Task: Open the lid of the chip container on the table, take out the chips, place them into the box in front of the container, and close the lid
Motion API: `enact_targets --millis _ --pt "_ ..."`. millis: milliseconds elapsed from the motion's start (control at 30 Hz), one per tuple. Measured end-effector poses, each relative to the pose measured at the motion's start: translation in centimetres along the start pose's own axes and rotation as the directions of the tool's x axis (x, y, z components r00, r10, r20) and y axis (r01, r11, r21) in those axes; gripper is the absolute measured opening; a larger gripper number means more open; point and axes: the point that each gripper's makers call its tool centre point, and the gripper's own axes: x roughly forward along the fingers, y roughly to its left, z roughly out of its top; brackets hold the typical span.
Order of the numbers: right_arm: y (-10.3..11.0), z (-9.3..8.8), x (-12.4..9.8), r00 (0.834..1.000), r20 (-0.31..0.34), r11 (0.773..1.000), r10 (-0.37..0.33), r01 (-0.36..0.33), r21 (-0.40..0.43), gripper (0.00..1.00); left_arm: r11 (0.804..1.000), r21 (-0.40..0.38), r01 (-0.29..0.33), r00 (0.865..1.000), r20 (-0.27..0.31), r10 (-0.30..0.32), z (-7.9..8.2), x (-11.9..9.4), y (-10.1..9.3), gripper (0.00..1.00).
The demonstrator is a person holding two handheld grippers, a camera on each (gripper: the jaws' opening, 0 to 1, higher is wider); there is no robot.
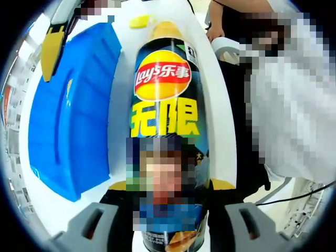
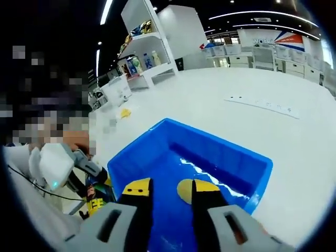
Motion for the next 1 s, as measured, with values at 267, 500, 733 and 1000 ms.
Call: enact_targets --millis 267,500,733,1000 --pt "0.5 0.1 -0.7 1.000 0.009 1.000 0.010 -0.010 -0.019 0.29 1.000 -0.002 0.000 1.000 0.003 0.000 0.0 0.0 -0.1 0.55" --pt "0.8 0.6 -2.4 0.999 0.041 1.000 0.007 -0.006 -0.027 0.29 1.000 -0.003 0.002 1.000 0.002 -0.002 -0.1 0.0 0.0 0.55" --pt "0.4 0.2 -3.9 0.998 0.060 0.998 0.031 -0.027 -0.055 0.29 1.000 -0.003 0.001 1.000 0.002 -0.001 -0.1 0.0 0.0 0.55" --pt "0.4 -0.5 -6.9 0.985 0.152 0.982 0.080 -0.052 -0.181 0.29 1.000 -0.003 0.001 1.000 0.000 -0.001 -0.1 0.0 0.1 0.55"
